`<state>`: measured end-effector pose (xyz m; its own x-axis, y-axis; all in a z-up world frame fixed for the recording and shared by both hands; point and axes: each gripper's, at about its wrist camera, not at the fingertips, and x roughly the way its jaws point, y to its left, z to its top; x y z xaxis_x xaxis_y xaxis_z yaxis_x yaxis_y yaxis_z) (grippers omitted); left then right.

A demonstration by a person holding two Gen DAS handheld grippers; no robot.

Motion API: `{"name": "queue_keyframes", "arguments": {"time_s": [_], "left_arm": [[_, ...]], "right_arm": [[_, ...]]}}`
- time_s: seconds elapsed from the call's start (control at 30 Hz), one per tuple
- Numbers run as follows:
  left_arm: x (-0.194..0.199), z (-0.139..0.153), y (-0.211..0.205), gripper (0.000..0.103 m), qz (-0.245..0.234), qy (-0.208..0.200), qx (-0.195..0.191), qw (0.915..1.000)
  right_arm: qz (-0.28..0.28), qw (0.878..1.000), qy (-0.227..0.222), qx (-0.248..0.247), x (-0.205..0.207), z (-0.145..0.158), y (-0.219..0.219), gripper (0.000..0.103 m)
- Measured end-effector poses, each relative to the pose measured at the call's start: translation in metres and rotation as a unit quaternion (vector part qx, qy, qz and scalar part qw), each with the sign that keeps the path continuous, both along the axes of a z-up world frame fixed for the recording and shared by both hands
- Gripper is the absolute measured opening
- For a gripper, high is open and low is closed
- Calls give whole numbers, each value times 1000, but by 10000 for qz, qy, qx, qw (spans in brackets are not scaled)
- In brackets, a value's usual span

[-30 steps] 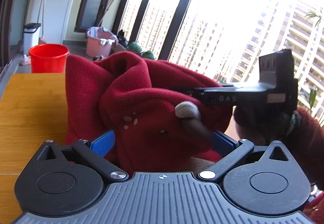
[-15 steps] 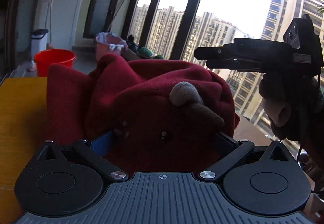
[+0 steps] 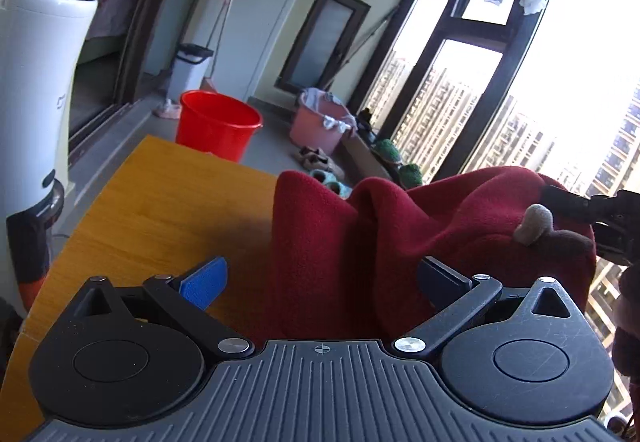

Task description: Fold clothes

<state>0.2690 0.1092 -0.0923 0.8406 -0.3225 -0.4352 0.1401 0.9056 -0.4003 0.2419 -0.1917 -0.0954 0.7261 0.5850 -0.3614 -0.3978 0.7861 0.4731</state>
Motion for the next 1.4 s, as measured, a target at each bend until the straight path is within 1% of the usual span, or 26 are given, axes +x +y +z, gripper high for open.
{"name": "queue_keyframes", "arguments": {"time_s": [0.07,0.13,0.17,0.2,0.23,0.3,0.33,0.37,0.4,0.47,0.5,0.53,0.6,0.73,0.77,0.83,0.93,1.0,1.07,1.17,1.2,1.23,1.3,1.33,1.37,1.4], "left_arm": [[4,4,3,103,34,-80,-31,10000],[1,10,3,103,-64,-179,-100,9998],[1,12,1,103,-122,-207,-101,9997],[3,13,-3,103,-201,-197,-30,9996],[7,13,-8,103,-280,-170,83,9994],[15,12,-17,103,-410,-98,395,9983],[20,10,-19,103,-427,-54,471,9980],[25,7,-21,103,-437,6,507,9978],[30,4,-23,103,-446,67,543,9975],[37,-3,-26,100,-485,184,503,9974],[38,-7,-27,92,-493,240,483,9973],[39,-12,-28,82,-500,310,458,9972],[39,-17,-29,77,-428,393,354,9977],[32,-17,-29,78,-70,357,314,9988],[30,-18,-29,78,-1,372,249,9990],[26,-18,-28,82,120,363,152,9992],[14,-11,-27,86,247,119,223,9994],[2,5,-27,86,328,-251,384,9984],[-10,25,-31,86,196,-623,362,9972],[-22,44,-54,86,-576,-947,285,9934],[-23,46,-63,88,-848,-955,324,9913],[-21,39,-74,88,-1011,-836,492,9901],[-15,19,-91,88,-1091,-511,889,9887],[-12,6,-94,89,-1074,-331,965,9890],[-8,-6,-97,92,-1056,-150,1041,9888],[-7,-13,-96,93,-1040,-46,1018,9893]], "right_arm": [[-205,9989,282,-310,2,-11,-8,20],[-415,9927,523,-1000,-3,-36,-8,21],[-473,9888,530,-1311,-8,-47,-6,21],[-503,9863,432,-1513,-17,-55,-6,25],[-510,9868,353,-1499,-25,-57,-9,26],[-594,9898,256,-1273,-36,-53,-17,36],[-710,9910,228,-1112,-42,-49,-23,41],[-826,9918,200,-950,-47,-45,-29,54],[-942,9919,198,-832,-53,-44,-35,60],[-994,9924,312,-656,-60,-48,-41,60],[-987,9928,410,-542,-63,-53,-42,60],[-980,9930,507,-429,-67,-57,-43,59],[-1031,9922,591,-386,-68,-68,-40,56],[-1065,9909,530,-623,-45,-78,-29,52],[-1085,9902,479,-731,-38,-80,-26,52],[-1094,9874,268,-1116,-23,-80,-18,51],[-1016,9850,235,-1374,-5,-77,-11,51],[-900,9837,256,-1534,1,-74,-8,53],[-800,9813,224,-1739,-1,-72,-6,54],[-692,9773,181,-1995,-2,-70,2,54],[-633,9761,179,-2073,-1,-67,4,54],[-565,9747,178,-2157,0,-63,6,54],[-412,9728,146,-2276,2,-54,8,54],[-321,9728,102,-2293,2,-48,7,54],[-241,9740,34,-2252,3,-42,5,55],[-196,9760,-29,-2167,4,-35,1,62]]}}
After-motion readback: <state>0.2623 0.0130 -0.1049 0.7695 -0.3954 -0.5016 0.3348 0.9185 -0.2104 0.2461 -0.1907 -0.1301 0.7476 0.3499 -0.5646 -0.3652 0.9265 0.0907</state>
